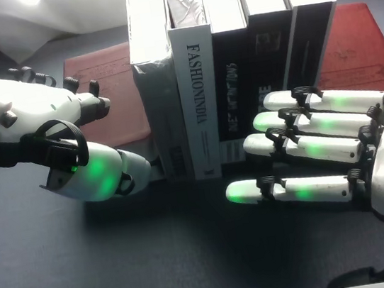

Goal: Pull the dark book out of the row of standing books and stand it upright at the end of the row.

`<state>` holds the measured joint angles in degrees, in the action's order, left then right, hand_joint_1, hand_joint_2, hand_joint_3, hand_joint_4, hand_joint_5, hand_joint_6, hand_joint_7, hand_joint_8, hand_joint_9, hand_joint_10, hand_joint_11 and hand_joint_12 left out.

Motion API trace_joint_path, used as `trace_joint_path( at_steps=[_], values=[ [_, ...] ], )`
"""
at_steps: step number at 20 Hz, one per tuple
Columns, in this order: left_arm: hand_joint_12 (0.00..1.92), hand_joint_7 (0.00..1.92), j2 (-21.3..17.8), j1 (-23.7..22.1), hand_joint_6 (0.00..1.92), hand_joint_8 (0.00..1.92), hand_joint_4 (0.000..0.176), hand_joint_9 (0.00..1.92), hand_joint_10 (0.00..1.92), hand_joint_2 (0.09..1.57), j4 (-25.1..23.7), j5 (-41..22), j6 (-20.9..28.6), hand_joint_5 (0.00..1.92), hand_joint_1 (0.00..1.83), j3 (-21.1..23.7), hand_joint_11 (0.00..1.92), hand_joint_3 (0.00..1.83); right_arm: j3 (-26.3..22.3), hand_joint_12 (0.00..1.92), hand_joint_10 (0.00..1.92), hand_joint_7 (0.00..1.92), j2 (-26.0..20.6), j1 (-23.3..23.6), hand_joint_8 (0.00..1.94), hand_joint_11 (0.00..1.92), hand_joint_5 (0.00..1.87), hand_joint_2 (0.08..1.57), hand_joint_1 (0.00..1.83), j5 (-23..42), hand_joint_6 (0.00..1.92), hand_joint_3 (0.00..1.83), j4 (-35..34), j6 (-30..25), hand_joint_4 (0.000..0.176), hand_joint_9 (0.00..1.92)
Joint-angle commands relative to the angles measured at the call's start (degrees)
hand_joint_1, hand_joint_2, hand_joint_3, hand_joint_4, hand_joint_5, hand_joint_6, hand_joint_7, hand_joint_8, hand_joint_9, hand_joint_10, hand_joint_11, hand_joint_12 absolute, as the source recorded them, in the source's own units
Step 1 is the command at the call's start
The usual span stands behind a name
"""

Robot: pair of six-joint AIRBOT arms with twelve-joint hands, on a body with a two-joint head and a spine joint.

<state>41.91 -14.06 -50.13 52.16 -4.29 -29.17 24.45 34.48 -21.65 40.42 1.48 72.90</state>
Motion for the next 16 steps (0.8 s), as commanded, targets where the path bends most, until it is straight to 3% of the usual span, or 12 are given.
trace_joint_path(
  at_steps=[1, 2, 6, 8, 10, 16],
  values=[
    [0.12, 0.05, -0.73, -0.68, 0.05, 0.05, 0.0, 0.03, 0.04, 1.11, -3.74, -1.27, -0.1, 0.09, 0.0, 0.04, 0.01, 0.15, -0.15, 0.12, 0.11, 0.08, -0.53, 0.9, 0.09, 0.0, 0.1, 1.07, 0.11, 7.68, 0.15, 0.22, 0.44, -0.4, 0.0, 0.02],
    [0.11, 0.06, -0.74, -0.68, 0.01, 0.01, 0.0, 0.03, 0.01, 1.17, -3.75, -1.28, -0.17, 0.11, 0.0, 0.04, 0.0, 0.03, -0.15, 0.07, 0.04, 0.1, -0.53, 0.95, 0.01, 0.0, 0.14, 1.17, 0.08, 8.25, 0.03, 0.04, 0.44, -0.22, 0.0, 0.04],
    [0.11, 0.08, -0.74, -0.68, 0.01, 0.01, 0.0, 0.04, 0.0, 1.18, -3.71, -1.27, -0.08, 0.13, 0.0, 0.04, 0.0, 0.02, -0.25, 0.19, 0.01, 0.13, -0.53, 1.09, 0.0, 0.0, 0.19, 1.18, 0.13, 10.4, 0.01, 0.0, 0.42, 2.32, 0.0, 0.08],
    [0.12, 0.09, -0.74, -0.68, 0.01, 0.01, 0.0, 0.06, 0.01, 1.18, -3.71, -1.28, -0.07, 0.13, 0.0, 0.04, 0.02, 0.02, -1.15, 0.19, 0.01, 0.14, -0.53, 1.09, 0.0, 0.0, 0.19, 1.19, 0.15, 13.46, 0.0, 0.0, -1.31, 7.25, 0.0, 0.08],
    [0.11, 0.07, -0.74, -0.68, 0.01, 0.0, 0.0, 0.04, 0.0, 1.19, -3.71, -1.29, -0.04, 0.13, 0.0, 0.04, 0.0, 0.02, -2.58, 0.03, 0.0, 0.09, -0.53, 1.17, 0.0, 0.0, 0.14, 1.2, 0.13, 16.92, 0.0, 0.0, -3.58, 12.7, 0.0, 0.04],
    [0.12, 0.08, -0.73, -0.69, 0.0, 0.0, 0.0, 0.05, 0.0, 1.18, -3.71, -1.62, 0.99, 0.12, 0.0, 0.05, 0.02, 0.01, -6.07, 0.01, 0.01, 0.12, 0.06, 3.94, 0.01, 0.01, 0.16, 1.2, 0.1, 22.35, 0.01, 0.0, -18.01, 28.74, 0.0, 0.06]
  ],
)
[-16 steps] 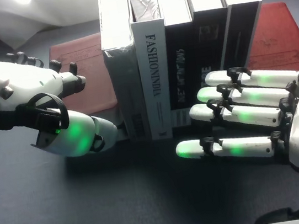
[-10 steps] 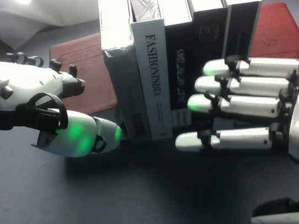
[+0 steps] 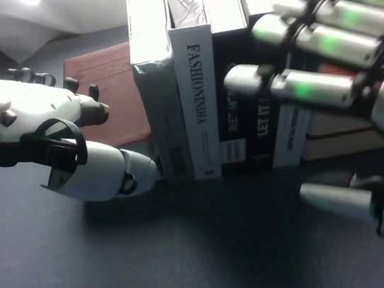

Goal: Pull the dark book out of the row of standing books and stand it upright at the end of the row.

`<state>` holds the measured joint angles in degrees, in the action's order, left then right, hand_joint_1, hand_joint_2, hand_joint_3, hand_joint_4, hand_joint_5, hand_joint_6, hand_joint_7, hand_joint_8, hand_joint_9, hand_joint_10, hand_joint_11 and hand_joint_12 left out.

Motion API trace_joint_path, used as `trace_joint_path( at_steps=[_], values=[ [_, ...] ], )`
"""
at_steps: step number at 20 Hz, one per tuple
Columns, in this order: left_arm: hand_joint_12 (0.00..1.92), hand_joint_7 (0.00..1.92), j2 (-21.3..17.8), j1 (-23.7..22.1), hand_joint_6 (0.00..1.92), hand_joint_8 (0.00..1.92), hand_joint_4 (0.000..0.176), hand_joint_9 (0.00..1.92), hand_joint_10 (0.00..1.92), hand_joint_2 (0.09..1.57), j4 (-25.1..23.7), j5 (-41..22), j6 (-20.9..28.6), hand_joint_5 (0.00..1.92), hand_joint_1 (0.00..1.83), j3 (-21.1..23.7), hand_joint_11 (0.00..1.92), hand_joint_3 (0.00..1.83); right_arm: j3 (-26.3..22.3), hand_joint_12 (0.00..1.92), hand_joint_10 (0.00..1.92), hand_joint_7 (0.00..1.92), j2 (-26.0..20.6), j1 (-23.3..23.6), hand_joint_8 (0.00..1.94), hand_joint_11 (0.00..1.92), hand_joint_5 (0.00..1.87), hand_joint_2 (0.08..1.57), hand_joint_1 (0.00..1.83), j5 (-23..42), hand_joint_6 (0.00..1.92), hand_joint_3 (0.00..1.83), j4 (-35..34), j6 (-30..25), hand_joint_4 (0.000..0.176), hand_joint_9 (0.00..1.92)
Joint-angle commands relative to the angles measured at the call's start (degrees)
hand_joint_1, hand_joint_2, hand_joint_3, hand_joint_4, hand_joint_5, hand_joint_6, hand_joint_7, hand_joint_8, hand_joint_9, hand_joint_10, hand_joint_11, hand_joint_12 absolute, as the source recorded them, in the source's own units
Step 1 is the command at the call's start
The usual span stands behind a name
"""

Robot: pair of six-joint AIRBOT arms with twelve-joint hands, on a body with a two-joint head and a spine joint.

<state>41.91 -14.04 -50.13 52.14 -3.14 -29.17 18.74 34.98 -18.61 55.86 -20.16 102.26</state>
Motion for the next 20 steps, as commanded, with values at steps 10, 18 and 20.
trace_joint_path(
  at_steps=[10, 18, 20],
  values=[
    [0.05, 0.06, -0.69, -0.96, 0.01, 0.01, 0.0, 0.02, 0.01, 1.2, -3.02, -1.59, 0.25, 0.11, 0.0, 0.05, 0.0, 0.0, -0.64, 0.01, 0.0, 0.11, 5.17, 2.85, 0.0, 0.0, 0.15, 1.23, 0.1, 17.32, 0.01, 0.01, -8.2, 11.78, 0.0, 0.05],
    [0.02, 0.05, -0.68, -0.98, 0.0, 0.0, 0.0, 0.01, 0.0, 1.19, -2.95, -1.48, 0.25, 0.09, 0.0, 0.05, 0.0, 0.0, 1.4, 0.0, 0.0, 0.09, 8.25, 2.92, 0.0, 0.0, 0.12, 1.24, 0.03, 22.07, 0.0, 0.0, -6.75, 13.57, 0.0, 0.04],
    [0.03, 0.06, -0.69, -0.98, 0.0, 0.01, 0.0, 0.03, 0.01, 1.19, -2.96, -1.48, 0.21, 0.1, 0.0, 0.05, 0.02, 0.0, 2.29, 0.0, 0.0, 0.09, 8.83, 2.93, 0.0, 0.0, 0.13, 1.25, 0.04, 22.07, 0.01, 0.01, -6.76, 13.38, 0.0, 0.03]
  ],
)
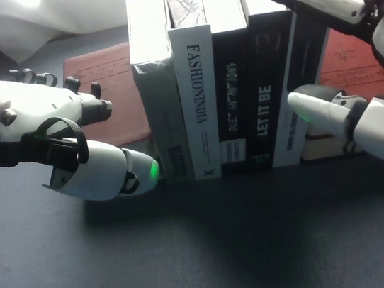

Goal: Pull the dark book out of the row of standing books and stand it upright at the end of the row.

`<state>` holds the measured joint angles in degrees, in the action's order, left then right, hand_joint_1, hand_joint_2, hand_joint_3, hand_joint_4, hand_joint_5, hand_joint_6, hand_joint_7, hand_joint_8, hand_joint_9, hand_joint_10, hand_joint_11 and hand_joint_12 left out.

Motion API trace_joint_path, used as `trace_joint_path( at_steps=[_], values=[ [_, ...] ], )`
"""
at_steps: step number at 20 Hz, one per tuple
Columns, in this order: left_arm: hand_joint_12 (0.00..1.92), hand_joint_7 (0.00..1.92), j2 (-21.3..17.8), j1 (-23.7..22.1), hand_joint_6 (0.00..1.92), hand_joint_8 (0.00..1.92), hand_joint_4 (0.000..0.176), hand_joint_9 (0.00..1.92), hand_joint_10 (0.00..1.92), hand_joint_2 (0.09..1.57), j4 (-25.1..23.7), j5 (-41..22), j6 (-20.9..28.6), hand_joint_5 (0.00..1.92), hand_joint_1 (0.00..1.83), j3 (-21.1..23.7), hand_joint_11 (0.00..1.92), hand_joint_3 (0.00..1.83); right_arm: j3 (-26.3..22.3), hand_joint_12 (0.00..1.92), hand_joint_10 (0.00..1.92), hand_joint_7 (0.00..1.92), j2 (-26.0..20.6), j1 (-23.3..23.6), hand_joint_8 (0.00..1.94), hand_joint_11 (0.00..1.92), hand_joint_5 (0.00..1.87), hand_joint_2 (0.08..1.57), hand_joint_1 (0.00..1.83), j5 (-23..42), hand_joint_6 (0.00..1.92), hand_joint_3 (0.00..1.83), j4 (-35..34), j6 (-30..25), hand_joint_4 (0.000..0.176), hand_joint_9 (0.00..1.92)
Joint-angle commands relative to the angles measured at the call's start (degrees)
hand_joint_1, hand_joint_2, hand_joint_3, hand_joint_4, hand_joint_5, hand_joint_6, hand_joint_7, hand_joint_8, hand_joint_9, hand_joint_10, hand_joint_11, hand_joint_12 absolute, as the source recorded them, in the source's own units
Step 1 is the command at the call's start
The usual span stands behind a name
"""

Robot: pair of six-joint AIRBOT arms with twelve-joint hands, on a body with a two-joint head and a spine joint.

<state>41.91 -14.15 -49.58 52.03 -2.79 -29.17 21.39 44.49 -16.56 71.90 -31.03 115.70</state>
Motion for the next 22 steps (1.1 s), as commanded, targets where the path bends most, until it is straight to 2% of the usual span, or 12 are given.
trace_joint_path(
  at_steps=[1, 7, 15, 22],
  values=[
    [0.03, 0.07, -0.69, -0.87, 0.01, 0.01, 0.0, 0.04, 0.01, 1.19, -3.49, -1.37, -0.11, 0.11, 0.0, 0.05, 0.03, 0.0, 0.27, 0.0, 0.0, 0.09, -0.29, 0.87, 0.0, 0.0, 0.14, 1.26, 0.01, 6.03, 0.01, 0.01, 4.1, -0.12, 0.0, 0.03],
    [0.02, 0.03, -0.69, -0.93, 0.0, 0.0, 0.0, 0.0, 0.0, 1.19, -3.29, -1.37, -0.08, 0.08, 0.0, 0.05, 0.01, 0.0, 2.39, 0.0, 0.0, 0.08, 1.82, 1.09, 0.0, 0.0, 0.13, 1.23, 0.06, 6.26, 0.0, 0.0, 3.23, 0.06, 0.0, 0.03],
    [0.02, 0.04, -0.69, -0.93, 0.0, 0.0, 0.0, 0.01, 0.0, 1.19, -3.01, -1.3, -0.19, 0.08, 0.0, 0.06, 0.0, 0.0, 4.91, 0.0, 0.0, 0.05, 4.13, 1.26, 0.0, 0.0, 0.09, 1.25, 0.0, 4.86, 0.0, 0.0, -0.15, -0.04, 0.0, 0.0],
    [0.0, 0.03, -0.7, -0.95, 0.01, 0.0, 0.0, 0.0, 0.0, 1.19, -3.21, -1.34, -0.2, 0.08, 0.0, 0.05, 0.0, 0.0, 5.71, 0.0, 0.0, 0.04, 5.17, 1.99, 0.0, 0.0, 0.08, 1.24, 0.0, 2.88, 0.0, 0.0, -0.15, -0.27, 0.0, 0.0]
  ],
)
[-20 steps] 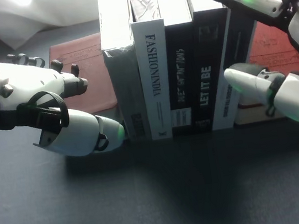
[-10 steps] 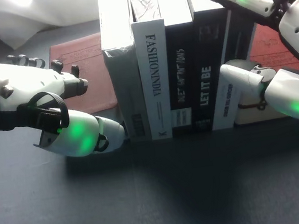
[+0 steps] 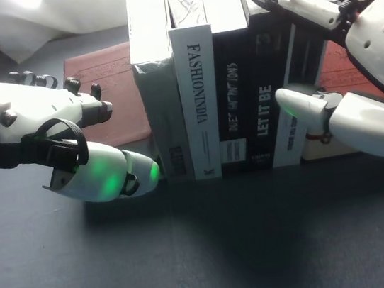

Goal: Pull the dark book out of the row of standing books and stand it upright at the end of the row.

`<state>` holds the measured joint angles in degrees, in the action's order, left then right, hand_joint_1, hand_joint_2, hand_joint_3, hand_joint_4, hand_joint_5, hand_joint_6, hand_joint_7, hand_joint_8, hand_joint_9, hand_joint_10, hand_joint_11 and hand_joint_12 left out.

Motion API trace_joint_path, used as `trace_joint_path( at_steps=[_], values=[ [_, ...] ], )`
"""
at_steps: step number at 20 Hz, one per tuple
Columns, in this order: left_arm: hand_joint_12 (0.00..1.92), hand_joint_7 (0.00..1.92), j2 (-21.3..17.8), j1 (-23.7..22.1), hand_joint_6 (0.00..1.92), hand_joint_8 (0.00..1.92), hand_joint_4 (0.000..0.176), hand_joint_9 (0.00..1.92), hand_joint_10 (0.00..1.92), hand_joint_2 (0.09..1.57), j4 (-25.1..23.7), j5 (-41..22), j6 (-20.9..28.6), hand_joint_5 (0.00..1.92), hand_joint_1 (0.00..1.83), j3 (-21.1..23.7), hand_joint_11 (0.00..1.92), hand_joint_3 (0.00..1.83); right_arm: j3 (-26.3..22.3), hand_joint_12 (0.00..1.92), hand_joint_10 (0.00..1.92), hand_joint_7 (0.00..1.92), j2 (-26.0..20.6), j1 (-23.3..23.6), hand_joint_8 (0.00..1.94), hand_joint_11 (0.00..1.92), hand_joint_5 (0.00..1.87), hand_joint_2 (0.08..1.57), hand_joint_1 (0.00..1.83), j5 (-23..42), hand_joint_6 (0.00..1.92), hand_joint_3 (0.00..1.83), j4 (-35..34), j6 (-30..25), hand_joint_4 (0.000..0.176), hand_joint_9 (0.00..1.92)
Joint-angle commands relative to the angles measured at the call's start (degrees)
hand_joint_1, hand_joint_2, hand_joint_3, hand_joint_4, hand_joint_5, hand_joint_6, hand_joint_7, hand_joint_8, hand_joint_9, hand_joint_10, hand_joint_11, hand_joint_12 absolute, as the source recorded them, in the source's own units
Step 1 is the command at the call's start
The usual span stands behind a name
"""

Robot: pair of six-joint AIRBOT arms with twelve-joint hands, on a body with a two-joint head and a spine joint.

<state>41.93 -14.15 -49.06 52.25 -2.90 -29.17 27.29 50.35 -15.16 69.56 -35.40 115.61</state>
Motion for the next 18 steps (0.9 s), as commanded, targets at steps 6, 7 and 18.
trace_joint_path(
  at_steps=[6, 7, 18],
  values=[
    [0.01, 0.04, -0.73, -0.94, 0.0, 0.0, 0.0, 0.01, 0.0, 1.18, -3.75, -1.69, -0.08, 0.08, 0.0, 0.05, 0.01, 0.0, 0.05, 0.0, 0.0, 0.06, -0.31, 0.54, 0.0, 0.0, 0.11, 1.25, 0.02, 3.81, 0.01, 0.0, 3.57, -0.67, 0.0, 0.01],
    [0.01, 0.04, -0.73, -0.94, 0.0, 0.0, 0.0, 0.01, 0.0, 1.2, -3.75, -1.71, -0.08, 0.09, 0.0, 0.04, 0.01, 0.0, 0.05, 0.0, 0.0, 0.05, -0.31, 0.44, 0.0, 0.0, 0.1, 1.25, 0.0, 3.76, 0.0, 0.0, 3.29, -0.63, 0.0, 0.0],
    [0.01, 0.04, -0.79, -1.05, 0.01, 0.01, 0.0, 0.01, 0.0, 1.19, -2.82, -2.36, 0.52, 0.09, 0.0, 0.01, 0.01, 0.0, -3.14, 0.0, 0.0, 0.02, -0.36, -1.55, 0.01, 0.0, 0.07, 1.24, 0.0, 5.26, 0.01, 0.0, 1.3, 2.65, 0.0, 0.0]
  ],
)
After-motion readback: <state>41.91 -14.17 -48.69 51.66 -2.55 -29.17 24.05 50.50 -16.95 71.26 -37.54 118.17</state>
